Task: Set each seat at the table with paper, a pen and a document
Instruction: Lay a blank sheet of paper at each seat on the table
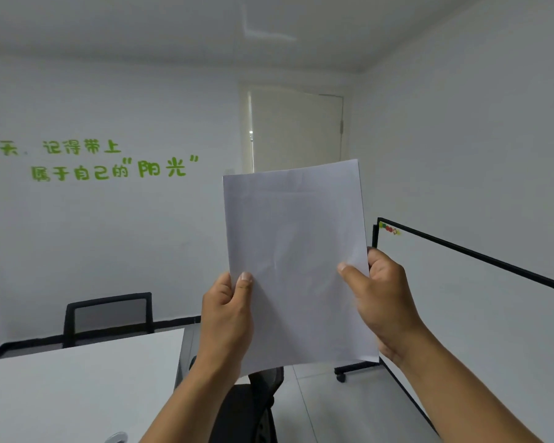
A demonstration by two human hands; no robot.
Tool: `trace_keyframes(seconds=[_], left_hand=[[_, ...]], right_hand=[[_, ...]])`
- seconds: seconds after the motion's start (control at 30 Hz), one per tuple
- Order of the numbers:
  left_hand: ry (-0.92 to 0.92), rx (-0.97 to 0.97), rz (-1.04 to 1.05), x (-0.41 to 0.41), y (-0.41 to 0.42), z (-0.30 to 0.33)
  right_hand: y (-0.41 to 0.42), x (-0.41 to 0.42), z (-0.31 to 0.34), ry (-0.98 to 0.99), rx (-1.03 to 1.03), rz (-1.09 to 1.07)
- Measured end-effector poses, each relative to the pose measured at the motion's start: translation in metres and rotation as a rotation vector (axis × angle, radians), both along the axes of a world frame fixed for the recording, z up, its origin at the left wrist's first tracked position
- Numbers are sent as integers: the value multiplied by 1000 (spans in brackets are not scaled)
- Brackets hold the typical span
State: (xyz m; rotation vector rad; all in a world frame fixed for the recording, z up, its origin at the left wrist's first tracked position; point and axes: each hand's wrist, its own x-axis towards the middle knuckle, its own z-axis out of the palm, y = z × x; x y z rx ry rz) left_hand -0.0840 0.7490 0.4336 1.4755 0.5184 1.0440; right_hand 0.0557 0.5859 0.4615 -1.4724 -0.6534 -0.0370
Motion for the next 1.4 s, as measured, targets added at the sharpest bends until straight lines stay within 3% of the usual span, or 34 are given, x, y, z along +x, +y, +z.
trace_keyframes(seconds=[0.53, 0.87, 1.4], left_hand=[[-8, 22, 289, 167, 72, 5], [4, -8, 433, 193, 146, -12], [-65, -53, 536, 223, 378, -28]], right_hand=[[112, 203, 5, 31, 10, 305], [220, 251, -12, 54, 3, 481], [468, 286, -4, 16, -83, 629]])
